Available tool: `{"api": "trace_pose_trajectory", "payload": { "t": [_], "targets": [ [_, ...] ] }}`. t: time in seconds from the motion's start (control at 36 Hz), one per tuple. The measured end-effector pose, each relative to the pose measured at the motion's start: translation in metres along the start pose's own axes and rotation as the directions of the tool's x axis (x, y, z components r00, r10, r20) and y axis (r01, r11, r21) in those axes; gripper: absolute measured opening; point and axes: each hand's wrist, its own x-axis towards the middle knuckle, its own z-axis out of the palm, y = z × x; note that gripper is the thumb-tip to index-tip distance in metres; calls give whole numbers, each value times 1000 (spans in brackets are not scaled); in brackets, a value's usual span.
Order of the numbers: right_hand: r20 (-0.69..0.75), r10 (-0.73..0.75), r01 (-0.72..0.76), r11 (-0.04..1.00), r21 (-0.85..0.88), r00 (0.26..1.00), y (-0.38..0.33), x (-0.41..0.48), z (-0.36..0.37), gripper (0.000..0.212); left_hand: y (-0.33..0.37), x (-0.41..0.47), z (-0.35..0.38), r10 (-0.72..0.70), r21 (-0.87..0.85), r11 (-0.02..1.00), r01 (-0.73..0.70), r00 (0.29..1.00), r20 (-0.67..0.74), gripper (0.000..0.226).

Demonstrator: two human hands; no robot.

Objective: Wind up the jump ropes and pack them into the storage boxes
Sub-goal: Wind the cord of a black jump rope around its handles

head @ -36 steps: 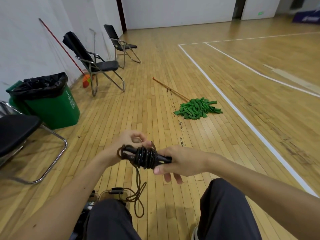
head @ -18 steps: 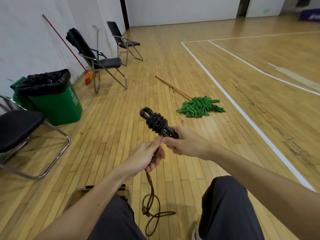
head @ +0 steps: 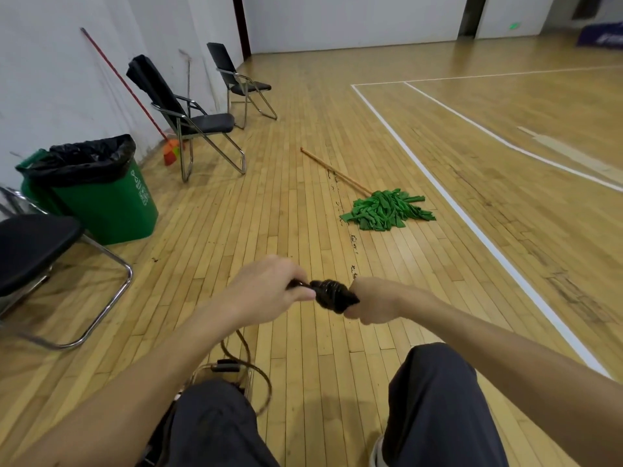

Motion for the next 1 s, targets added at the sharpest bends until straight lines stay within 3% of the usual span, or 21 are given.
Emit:
{"api": "trace_pose_trajectory", "payload": {
  "t": [0.08,0.11,0.19,0.28,0.36,0.47,0.53,0.58,0.69,0.83,1.0],
  "targets": [
    [158,-55,63,997,-47,986,-8,-10,-3,4,-6,6,-8,56,36,998,-54,997,-59,30],
    [211,-94,108,993,-55,973,-11,-14,-4,10,-9,8,-10,69,15,998,-69,996,-61,32],
    [371,-225,239,971,8,901,-22,-28,-4,18,-15,13,-13,65,-124,990,-73,996,-66,36],
    [386,-330,313,944,108,862,-29,-39,-4,20,-19,15,-9,62,-271,959,-78,996,-69,31],
    [354,-424,339,899,278,834,-34,-48,-7,19,-21,14,-6,-11,-436,899,-25,997,-80,31],
    [167,-482,327,771,546,860,-35,-56,-17,11,-31,7,-8,-33,-740,672,15,999,-10,20],
    [67,-470,346,731,587,880,-34,-55,-23,11,-39,-1,-6,2,-730,684,-1,1000,0,3],
    [-2,-454,368,720,588,891,-34,-52,-26,13,-37,-7,-3,-50,-688,722,73,997,53,14],
    [-100,-414,390,710,586,905,-33,-44,-23,20,-20,-3,5,-135,-777,617,128,989,56,19],
    [-204,-275,342,702,625,939,-26,-29,-22,12,-13,-7,16,-65,-663,741,109,994,91,26],
    [-185,-193,266,761,591,964,-6,-14,-19,12,-16,-8,21,-81,-468,877,104,994,69,24]
  ]
}}
